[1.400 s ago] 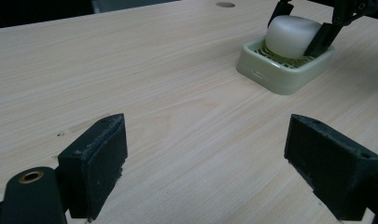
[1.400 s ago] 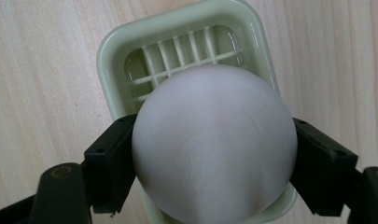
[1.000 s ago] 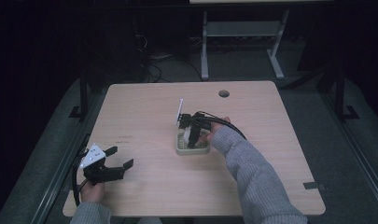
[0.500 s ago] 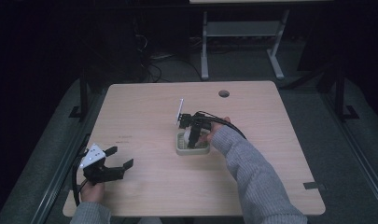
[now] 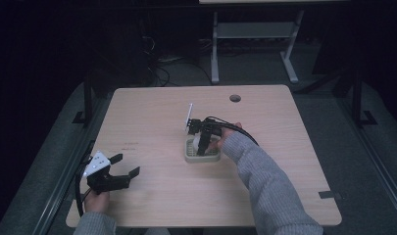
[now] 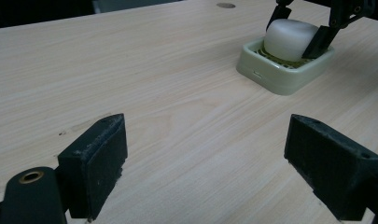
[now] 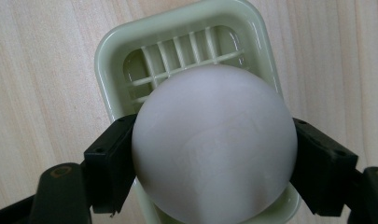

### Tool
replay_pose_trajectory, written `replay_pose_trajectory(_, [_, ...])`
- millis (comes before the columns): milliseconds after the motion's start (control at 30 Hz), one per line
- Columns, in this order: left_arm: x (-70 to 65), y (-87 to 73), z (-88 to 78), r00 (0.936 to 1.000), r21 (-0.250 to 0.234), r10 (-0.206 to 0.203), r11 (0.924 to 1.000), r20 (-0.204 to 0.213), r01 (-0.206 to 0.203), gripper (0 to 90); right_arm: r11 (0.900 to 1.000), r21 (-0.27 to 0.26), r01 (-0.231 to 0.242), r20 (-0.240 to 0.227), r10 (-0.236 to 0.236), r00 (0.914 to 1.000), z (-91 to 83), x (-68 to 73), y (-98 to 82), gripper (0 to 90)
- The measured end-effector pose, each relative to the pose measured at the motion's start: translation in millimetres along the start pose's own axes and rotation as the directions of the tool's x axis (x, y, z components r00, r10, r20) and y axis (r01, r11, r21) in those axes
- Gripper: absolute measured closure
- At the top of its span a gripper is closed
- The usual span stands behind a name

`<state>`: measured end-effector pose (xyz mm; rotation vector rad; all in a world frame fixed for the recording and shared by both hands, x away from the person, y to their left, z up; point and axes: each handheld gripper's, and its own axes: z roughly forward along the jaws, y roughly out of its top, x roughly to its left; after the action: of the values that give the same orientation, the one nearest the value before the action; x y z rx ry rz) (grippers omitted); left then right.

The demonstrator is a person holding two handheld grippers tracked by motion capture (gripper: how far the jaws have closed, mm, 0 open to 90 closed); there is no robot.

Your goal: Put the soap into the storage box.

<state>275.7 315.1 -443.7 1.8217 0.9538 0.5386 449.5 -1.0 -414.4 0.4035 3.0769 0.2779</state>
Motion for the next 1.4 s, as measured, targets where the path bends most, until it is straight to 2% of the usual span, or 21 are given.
replay_pose_trajectory(167, [0.6, -0.4, -1.1, 1.0, -0.007, -0.009, 0.9999, -0.005, 0.009, 12.8, 1.0, 0.003, 0.003, -0.003, -0.003, 1.0, 0.1, -0.3, 0.5, 23.0])
replay_pose_trajectory(433, [1.1, -0.3, -0.8, 1.0, 0.0, 0.002, 1.0, -0.002, -0.002, 12.8, 1.0, -0.002, 0.0, -0.013, 0.0, 0.9999, 0.4, -1.2, 0.2, 23.0])
replay_pose_trajectory(1267, [1.0, -0.2, -1.2, 1.0, -0.006, -0.006, 1.0, 0.0, 0.006, 12.8, 1.0, 0.01, 0.003, -0.007, -0.003, 1.0, 0.2, 1.0, 1.6, 22.5])
replay_pose_trajectory(1400, [0.7, -0.1, -1.1, 1.0, -0.003, -0.001, 1.0, -0.001, 0.001, 12.8, 1.0, -0.006, -0.001, -0.023, 0.001, 0.9997, -1.8, 1.3, 1.7, 22.2])
